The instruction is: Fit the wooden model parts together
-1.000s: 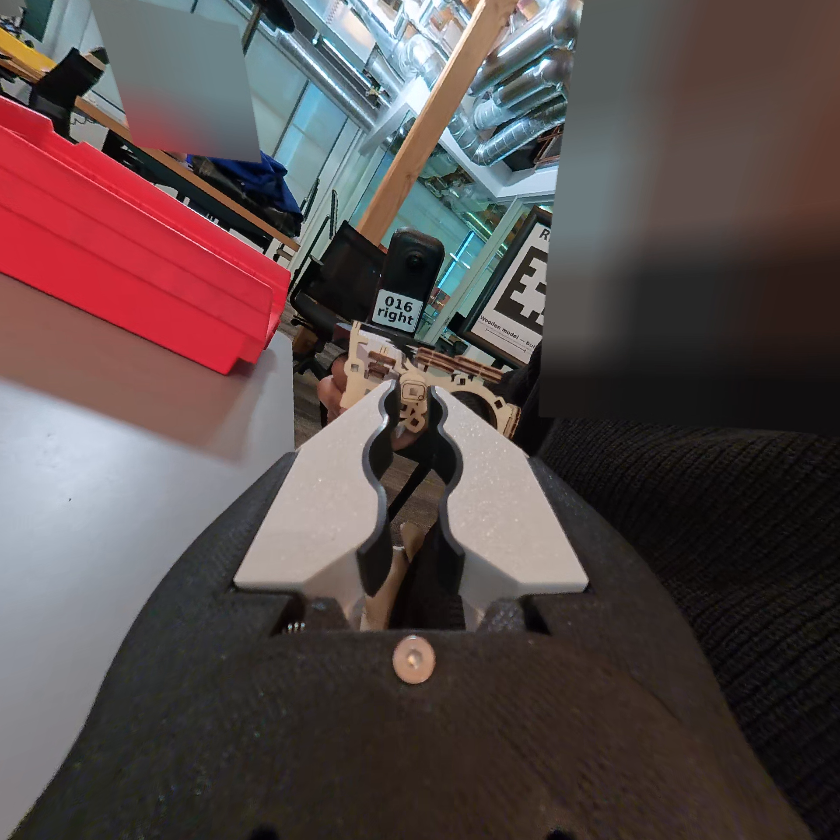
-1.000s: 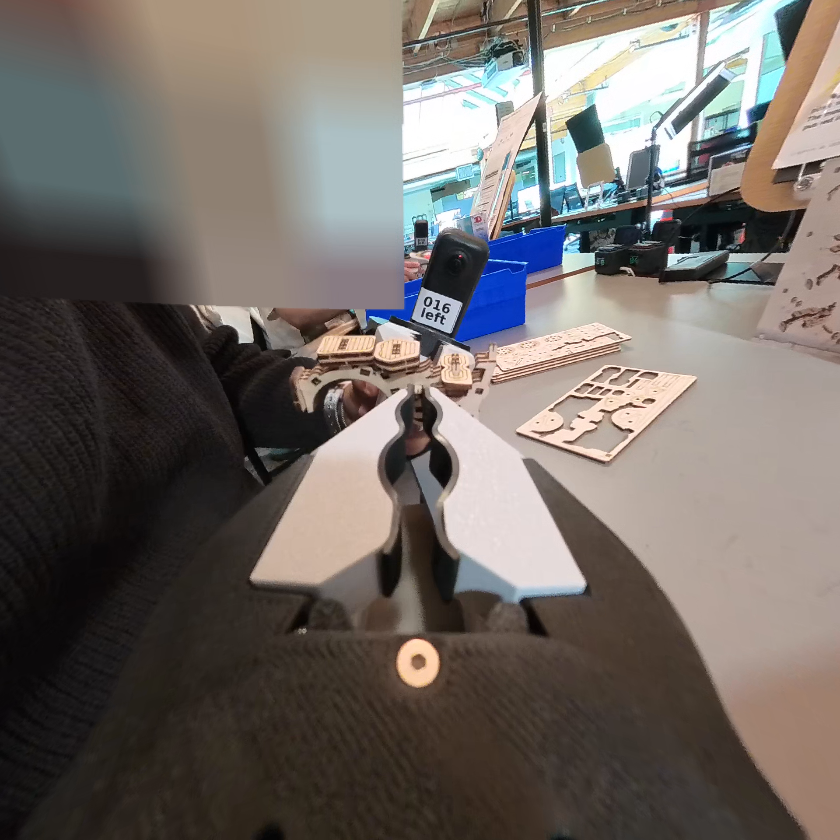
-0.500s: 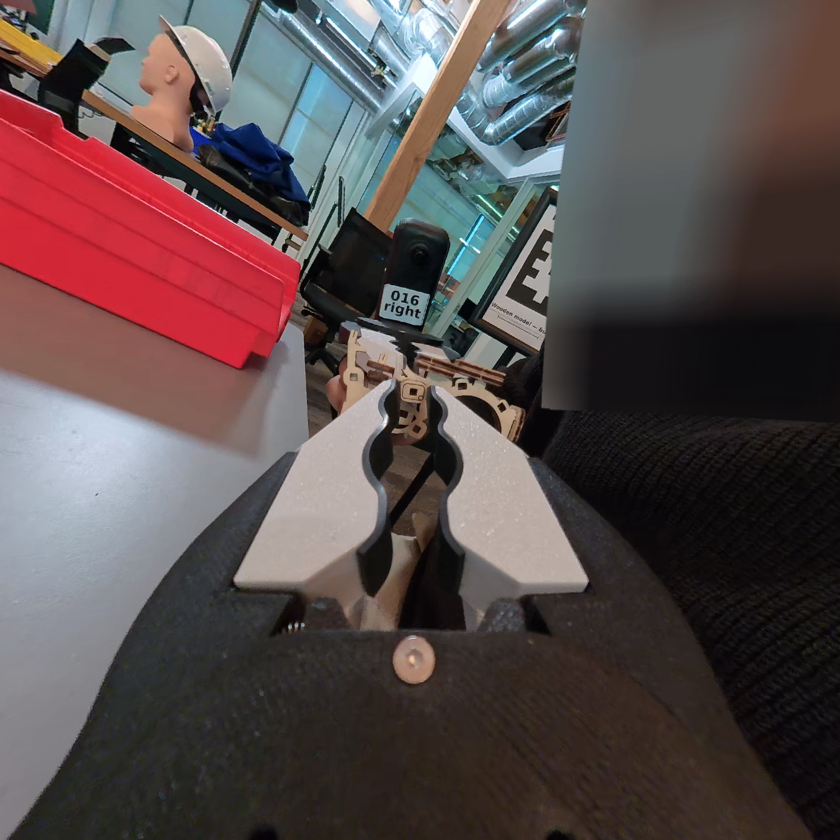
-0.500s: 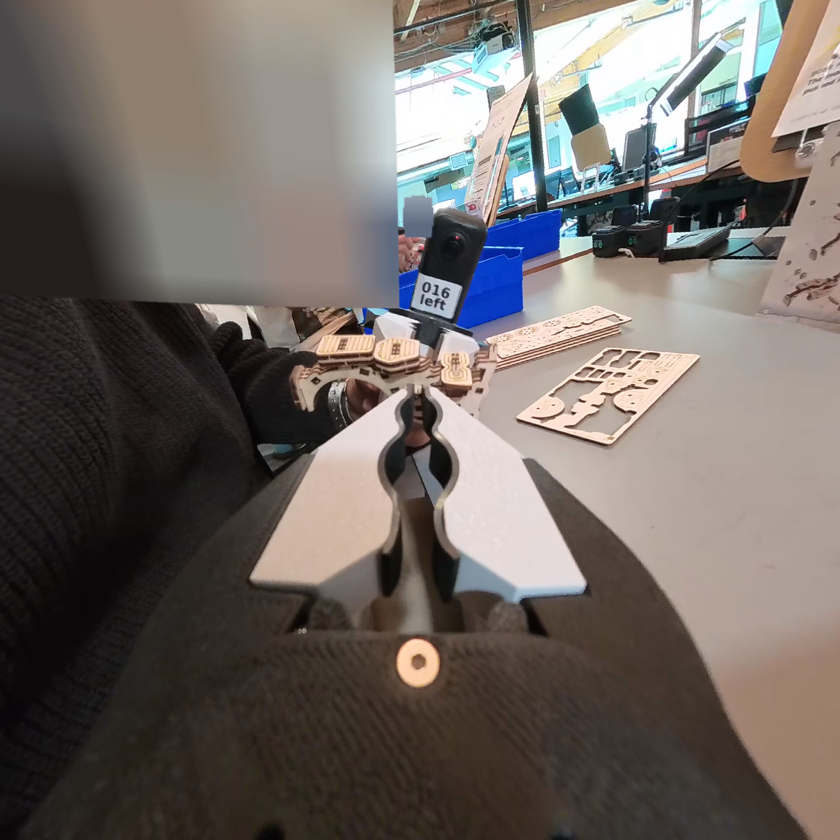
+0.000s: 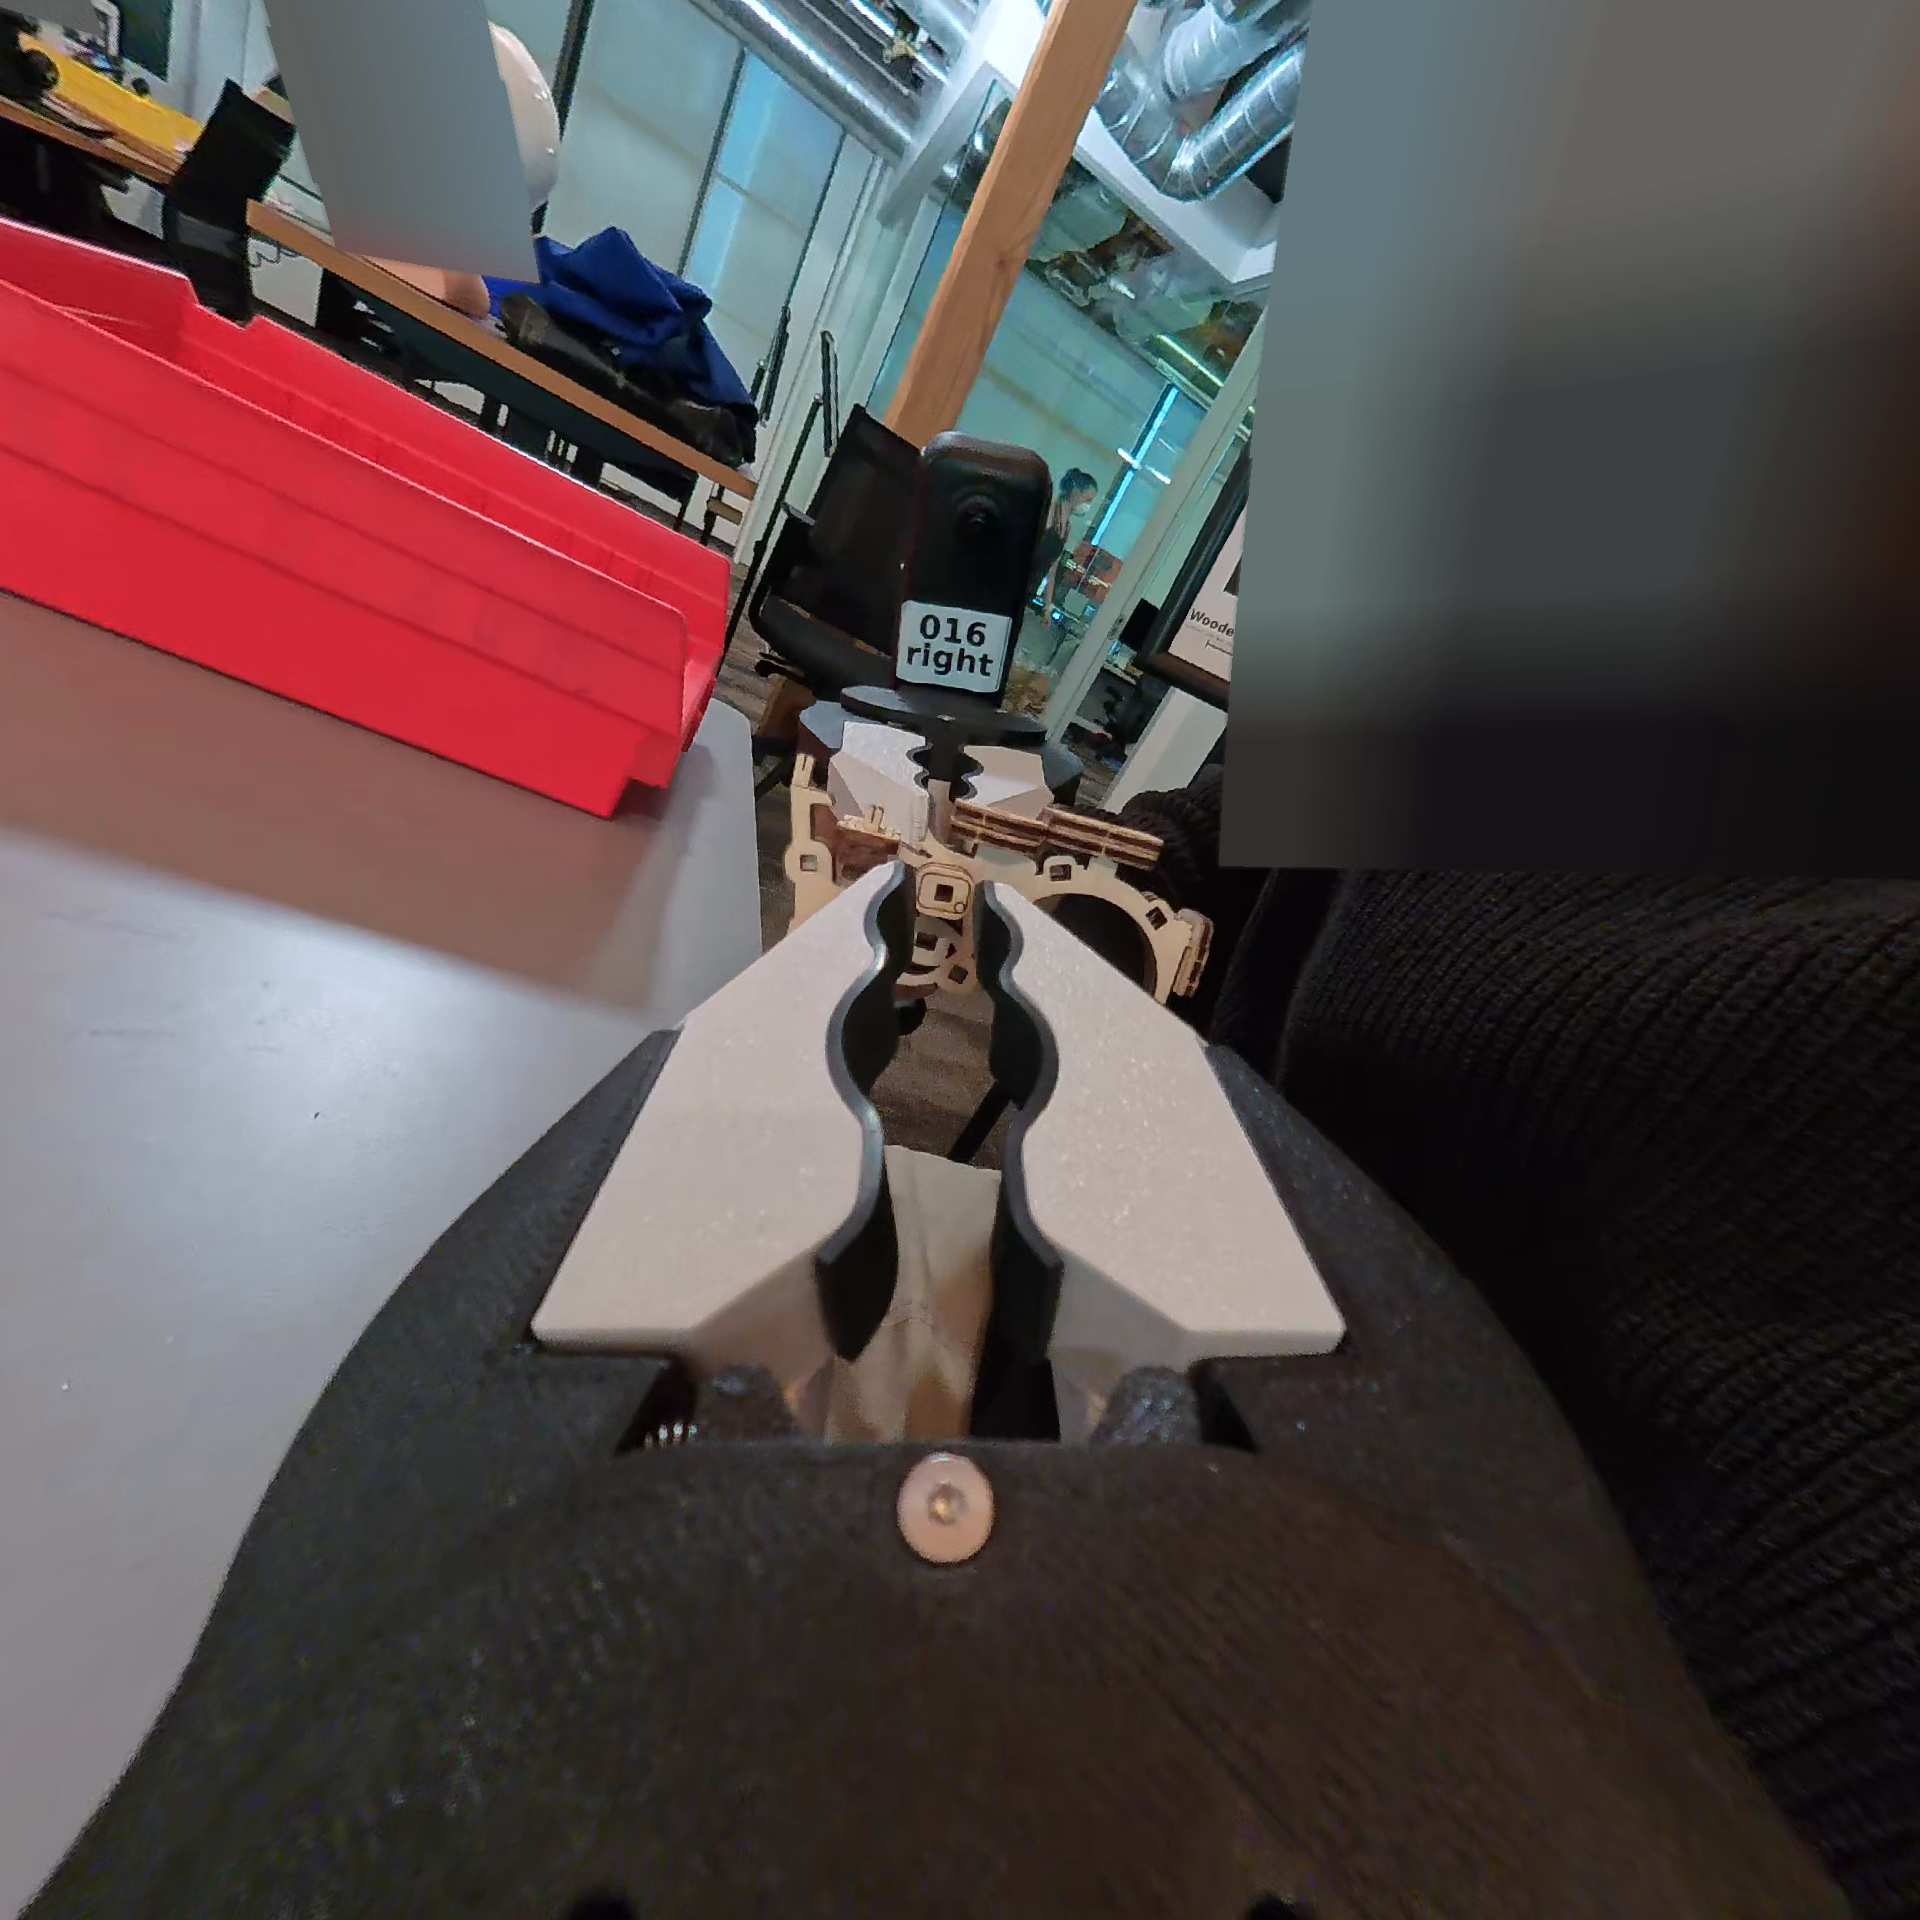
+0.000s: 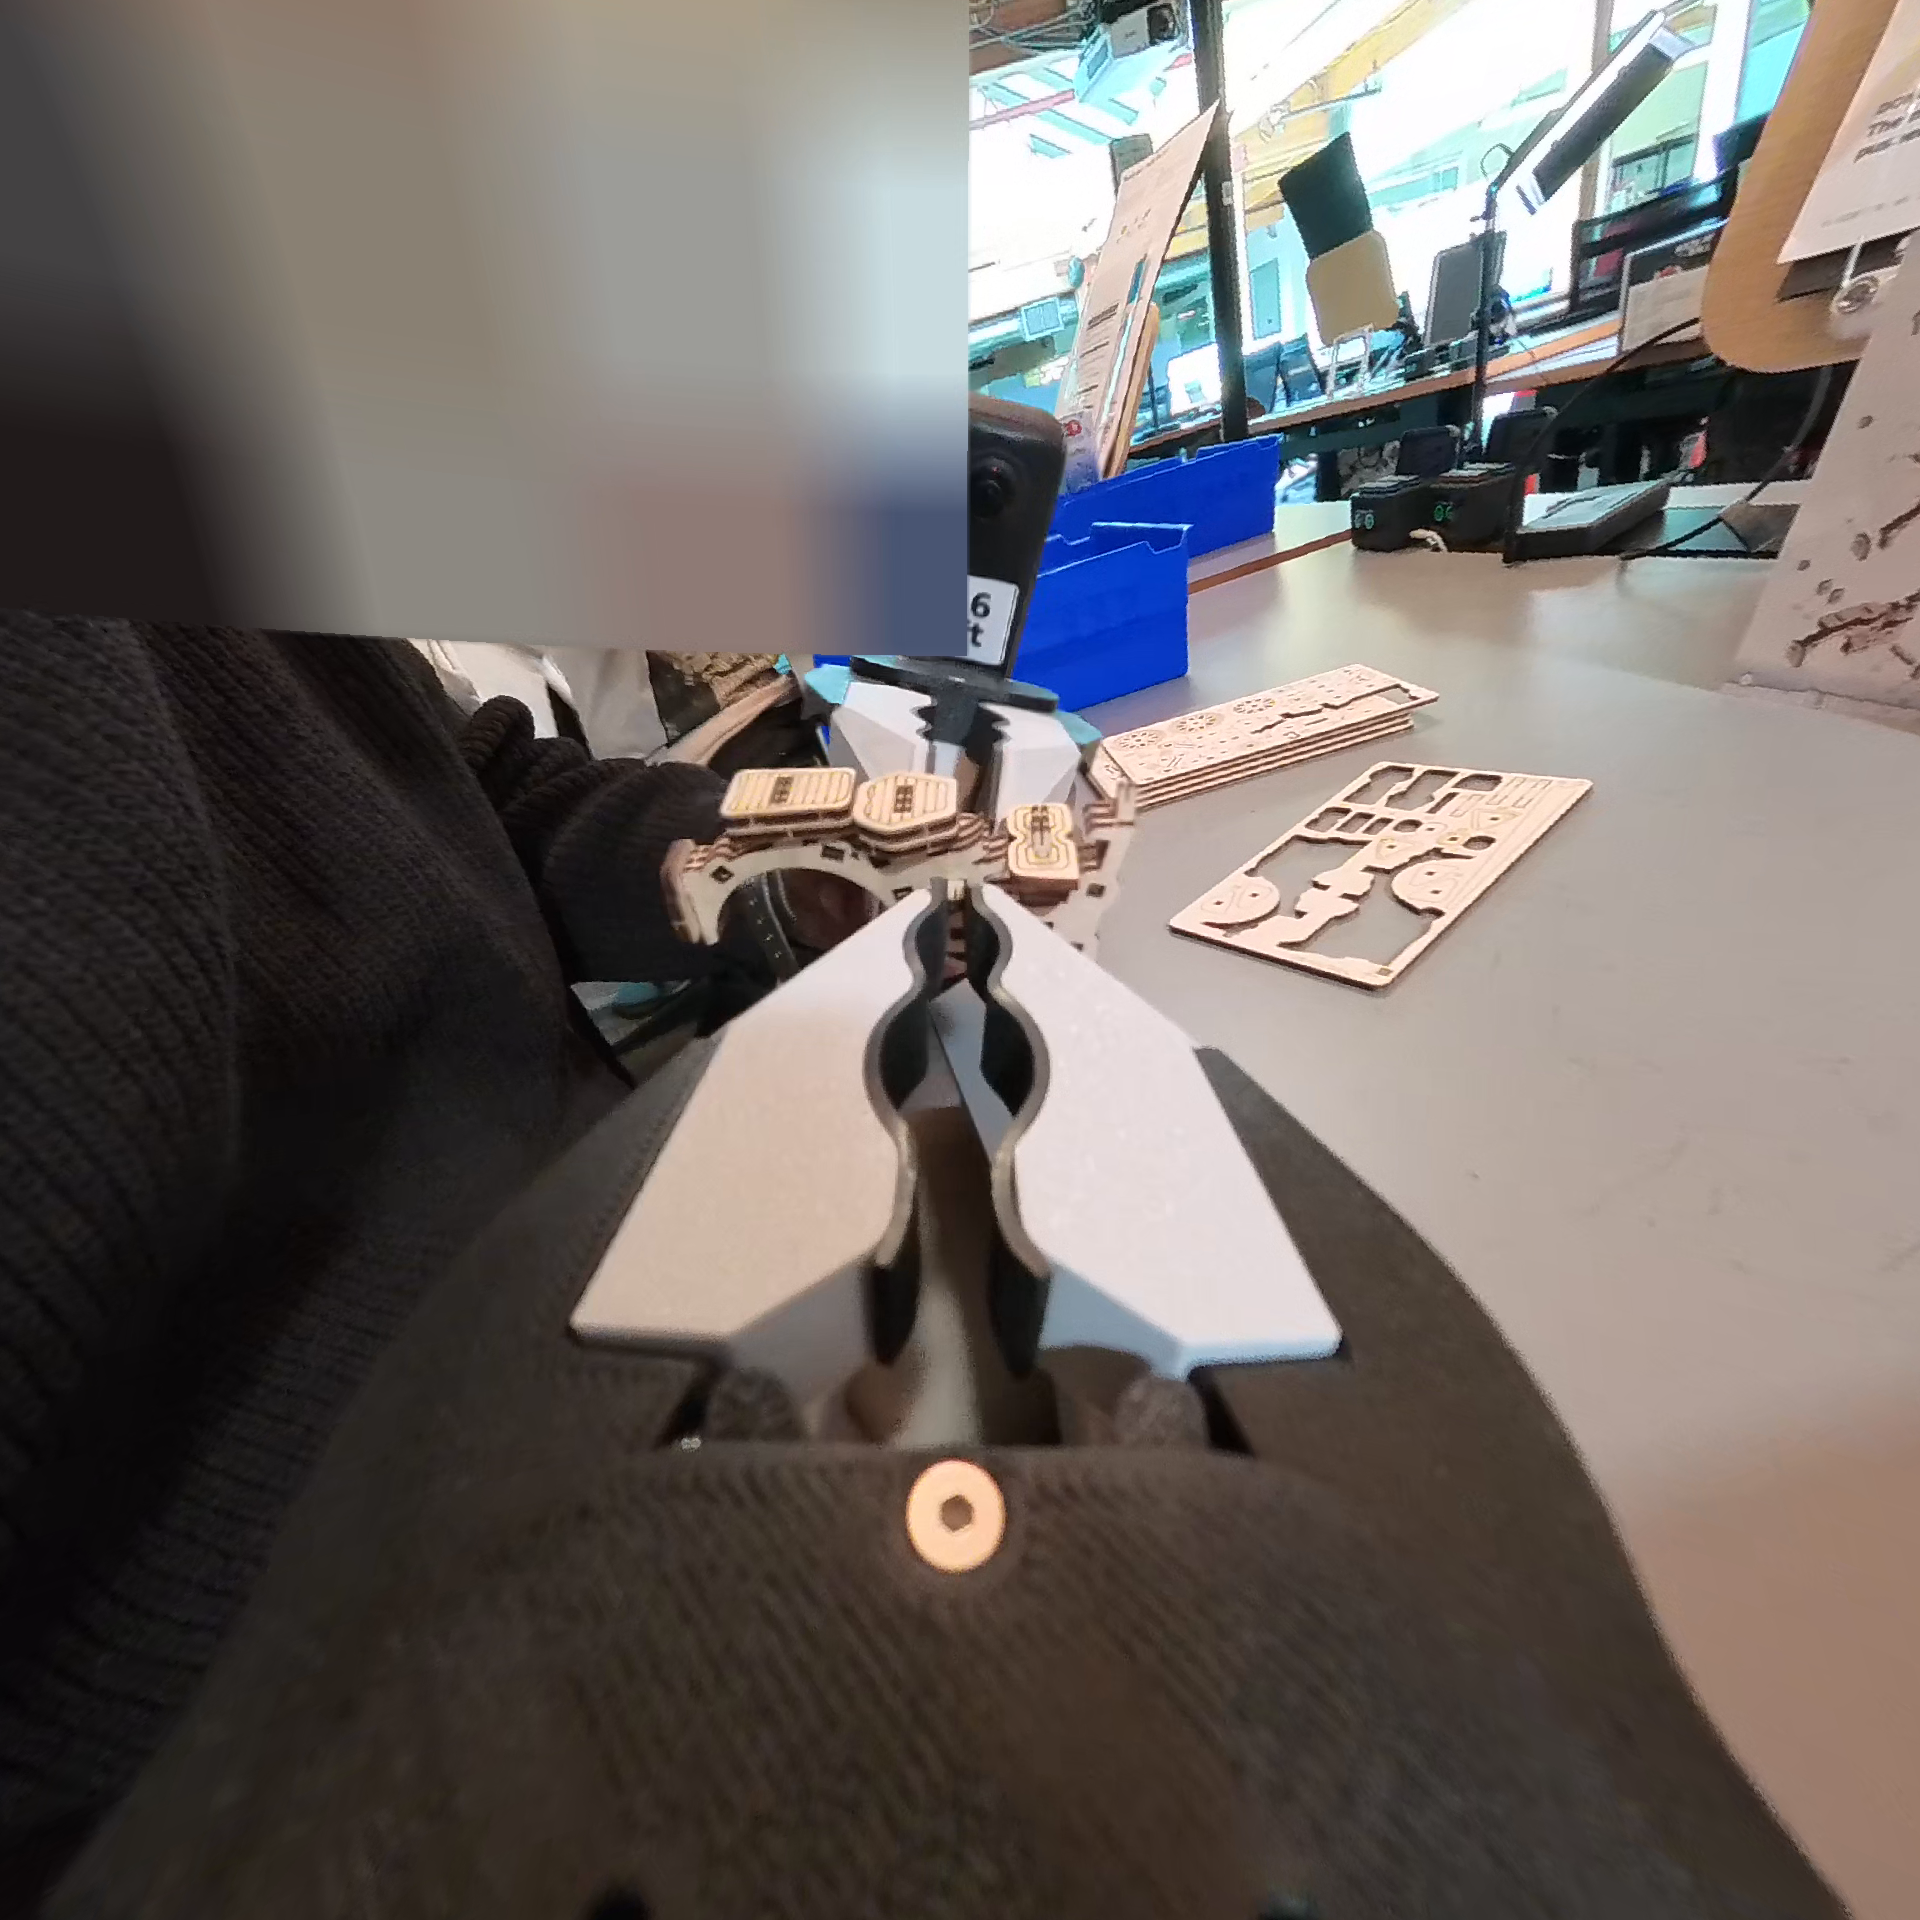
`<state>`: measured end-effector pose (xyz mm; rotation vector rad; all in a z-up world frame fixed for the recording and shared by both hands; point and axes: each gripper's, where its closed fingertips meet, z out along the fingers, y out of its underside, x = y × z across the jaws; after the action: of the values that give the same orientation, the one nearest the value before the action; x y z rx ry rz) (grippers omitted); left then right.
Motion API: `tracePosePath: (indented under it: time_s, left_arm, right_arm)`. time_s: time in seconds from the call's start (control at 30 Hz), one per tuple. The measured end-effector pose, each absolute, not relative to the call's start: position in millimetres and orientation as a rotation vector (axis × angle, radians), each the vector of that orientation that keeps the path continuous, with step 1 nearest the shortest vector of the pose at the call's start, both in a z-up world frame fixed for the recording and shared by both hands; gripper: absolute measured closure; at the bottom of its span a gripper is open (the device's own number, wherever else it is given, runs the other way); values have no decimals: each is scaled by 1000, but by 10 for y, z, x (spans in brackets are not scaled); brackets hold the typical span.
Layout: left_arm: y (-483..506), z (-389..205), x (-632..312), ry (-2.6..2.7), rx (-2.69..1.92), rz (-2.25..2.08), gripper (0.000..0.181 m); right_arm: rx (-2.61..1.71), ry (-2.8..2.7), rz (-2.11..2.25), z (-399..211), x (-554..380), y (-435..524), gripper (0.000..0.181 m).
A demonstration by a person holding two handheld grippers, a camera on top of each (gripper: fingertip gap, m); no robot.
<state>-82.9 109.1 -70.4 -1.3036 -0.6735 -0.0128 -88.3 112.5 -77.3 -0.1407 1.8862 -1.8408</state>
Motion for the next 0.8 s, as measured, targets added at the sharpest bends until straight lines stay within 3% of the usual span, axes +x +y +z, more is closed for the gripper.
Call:
tracePosePath:
  time_s: [0.8]
  left_arm:
    - [1075,-724,-858,-704,-1254,-60,170]
  right_arm:
    - [-96,1869,-1816,-770,-907,1118,179]
